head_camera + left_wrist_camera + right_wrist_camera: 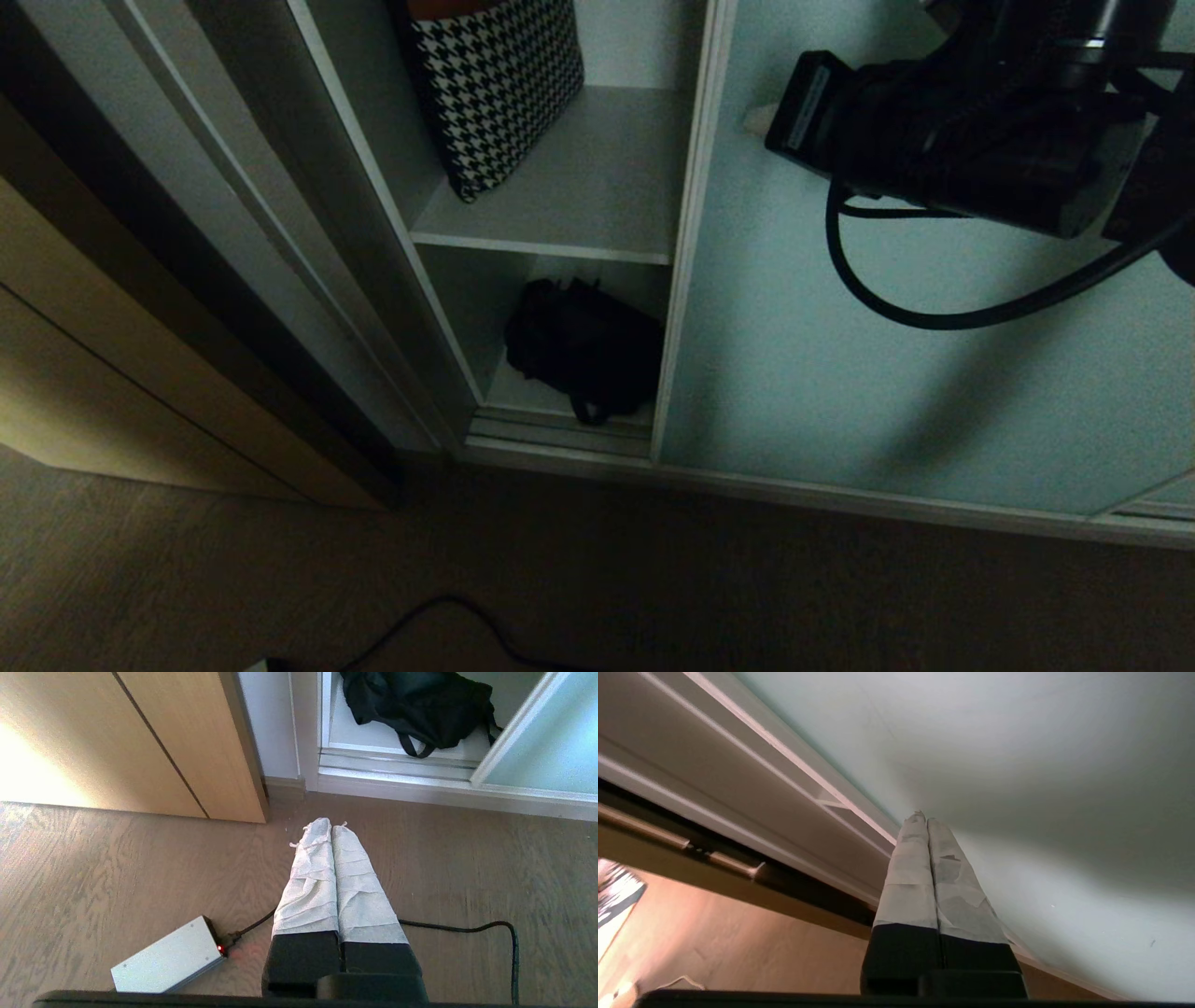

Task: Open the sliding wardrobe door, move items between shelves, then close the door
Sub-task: Close the door

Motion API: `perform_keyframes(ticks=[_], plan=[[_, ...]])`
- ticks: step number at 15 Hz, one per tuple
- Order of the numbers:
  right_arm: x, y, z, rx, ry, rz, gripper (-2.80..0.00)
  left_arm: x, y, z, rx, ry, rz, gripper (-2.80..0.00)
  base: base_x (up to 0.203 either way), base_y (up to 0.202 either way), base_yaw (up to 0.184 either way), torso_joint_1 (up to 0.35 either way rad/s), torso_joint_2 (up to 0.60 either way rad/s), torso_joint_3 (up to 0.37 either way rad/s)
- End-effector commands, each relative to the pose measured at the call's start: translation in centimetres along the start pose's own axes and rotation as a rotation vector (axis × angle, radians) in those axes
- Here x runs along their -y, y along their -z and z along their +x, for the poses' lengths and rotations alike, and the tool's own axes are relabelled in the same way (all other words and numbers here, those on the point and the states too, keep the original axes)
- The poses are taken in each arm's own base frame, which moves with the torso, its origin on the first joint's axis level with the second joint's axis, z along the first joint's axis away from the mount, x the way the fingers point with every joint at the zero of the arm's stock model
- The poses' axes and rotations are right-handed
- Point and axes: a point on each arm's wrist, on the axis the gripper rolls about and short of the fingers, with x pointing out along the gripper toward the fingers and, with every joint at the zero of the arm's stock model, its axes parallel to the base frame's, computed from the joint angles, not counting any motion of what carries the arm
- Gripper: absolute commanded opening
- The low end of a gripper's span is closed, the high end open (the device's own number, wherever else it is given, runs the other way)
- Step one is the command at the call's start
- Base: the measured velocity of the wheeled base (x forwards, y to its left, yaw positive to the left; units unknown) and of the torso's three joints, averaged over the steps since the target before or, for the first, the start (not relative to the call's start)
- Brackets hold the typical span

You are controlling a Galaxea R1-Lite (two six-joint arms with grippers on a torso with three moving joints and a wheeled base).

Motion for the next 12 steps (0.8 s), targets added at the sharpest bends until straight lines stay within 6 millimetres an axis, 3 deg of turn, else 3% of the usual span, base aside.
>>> perform_keyframes(ticks=[1,5,10,12], plan=[[-0.7,0.9,0.4,-0.028,-0.015,0.0,-2.8,0.0,0.0,0.0,-0.001,0.0,0.0,-2.8,0.0,0.0,0.0,0.0,0.0,0.0],[-3.7,2.3,1.6,-0.048,-0.096,-0.003,-2.8,0.0,0.0,0.0,-0.001,0.0,0.0,-2.8,0.0,0.0,0.0,0.0,0.0,0.0],[-6.1,3.0,1.4,-0.077,-0.17,0.003,-2.8,0.0,0.0,0.0,-0.001,0.0,0.0,-2.8,0.0,0.0,0.0,0.0,0.0,0.0],[-6.6,1.9,0.1,-0.06,-0.188,0.017,-2.8,0.0,0.0,0.0,-0.001,0.0,0.0,-2.8,0.0,0.0,0.0,0.0,0.0,0.0]])
